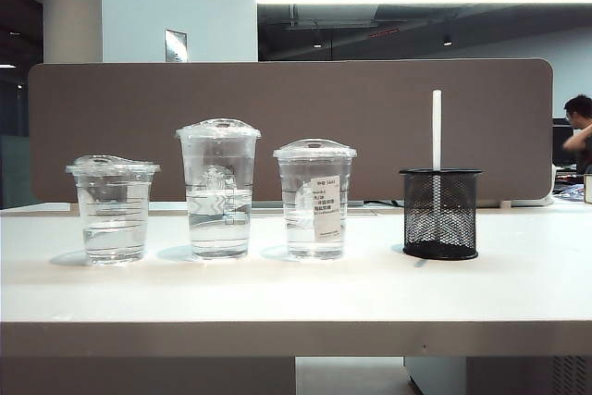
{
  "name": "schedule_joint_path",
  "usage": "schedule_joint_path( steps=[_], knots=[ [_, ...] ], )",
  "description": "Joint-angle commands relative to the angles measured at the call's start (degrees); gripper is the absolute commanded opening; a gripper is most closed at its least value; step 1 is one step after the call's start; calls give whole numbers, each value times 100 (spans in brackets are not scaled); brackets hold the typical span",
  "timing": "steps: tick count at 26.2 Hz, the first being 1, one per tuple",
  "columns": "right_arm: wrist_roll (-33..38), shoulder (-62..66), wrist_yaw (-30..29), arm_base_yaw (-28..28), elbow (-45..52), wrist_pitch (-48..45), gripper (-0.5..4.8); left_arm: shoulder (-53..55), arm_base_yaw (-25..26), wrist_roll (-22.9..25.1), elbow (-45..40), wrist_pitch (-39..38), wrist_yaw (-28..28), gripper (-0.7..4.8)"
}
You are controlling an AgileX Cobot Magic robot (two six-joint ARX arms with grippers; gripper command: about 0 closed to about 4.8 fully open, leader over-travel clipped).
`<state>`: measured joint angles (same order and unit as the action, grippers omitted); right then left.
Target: Pick up the straw and insert it into the medium coffee cup.
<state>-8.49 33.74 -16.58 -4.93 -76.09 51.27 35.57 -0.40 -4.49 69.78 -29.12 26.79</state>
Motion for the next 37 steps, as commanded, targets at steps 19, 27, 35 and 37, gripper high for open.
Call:
schedule_joint_path(
  steps=[19,27,35,37],
  knots=[
    [879,225,-31,-125,3510,-4599,45,376,-3442,-2,-1626,-203,-1908,-4],
    [713,1292,472,-1097,5108,-6717,154,387,-3464,-17,-1628,-483,-1759,-5],
    [686,2837,468,-1156,5115,-7908,254,391,-3464,-13,-1628,-638,-1757,-5],
    [623,3200,450,-1156,5115,-8181,254,391,-3464,-4,-1628,-651,-1755,-5]
  ],
)
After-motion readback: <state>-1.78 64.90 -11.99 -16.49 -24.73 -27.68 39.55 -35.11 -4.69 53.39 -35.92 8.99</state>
